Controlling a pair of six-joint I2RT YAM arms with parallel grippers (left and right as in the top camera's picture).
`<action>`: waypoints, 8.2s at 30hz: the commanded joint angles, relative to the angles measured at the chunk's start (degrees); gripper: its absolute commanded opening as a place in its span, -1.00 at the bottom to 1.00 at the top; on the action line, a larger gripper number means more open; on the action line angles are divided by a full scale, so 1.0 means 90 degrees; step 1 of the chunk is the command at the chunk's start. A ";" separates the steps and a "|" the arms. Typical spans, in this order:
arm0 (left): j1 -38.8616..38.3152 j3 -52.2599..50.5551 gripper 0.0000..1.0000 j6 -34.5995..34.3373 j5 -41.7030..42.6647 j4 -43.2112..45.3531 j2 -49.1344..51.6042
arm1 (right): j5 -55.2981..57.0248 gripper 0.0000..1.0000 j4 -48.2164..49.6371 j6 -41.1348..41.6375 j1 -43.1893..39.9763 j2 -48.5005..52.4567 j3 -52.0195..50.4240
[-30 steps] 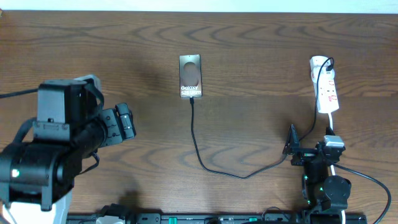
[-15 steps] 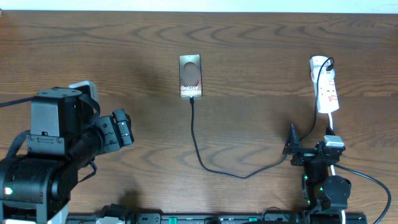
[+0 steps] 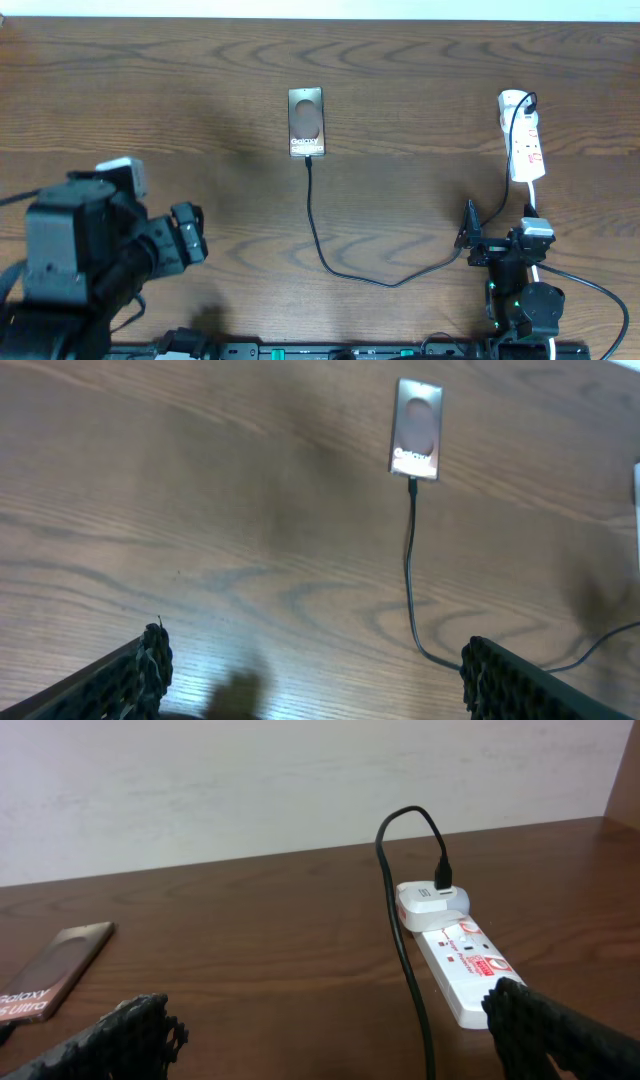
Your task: Plug charger to phone and switch on socket
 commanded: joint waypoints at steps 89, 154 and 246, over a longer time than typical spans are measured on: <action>0.0007 -0.7813 0.96 0.1209 0.0571 0.9000 -0.5153 | -0.0017 0.99 -0.0032 -0.0034 0.0044 -0.0041 -0.0012; 0.1008 -0.9976 0.96 0.0792 -0.0954 1.0290 -0.5911 | -0.0017 0.99 -0.0032 -0.0034 0.0044 -0.0041 -0.0012; 0.1010 -0.9974 0.95 0.2096 -0.0622 0.8774 -0.5892 | -0.0017 0.98 -0.0032 -0.0034 0.0044 -0.0039 -0.0012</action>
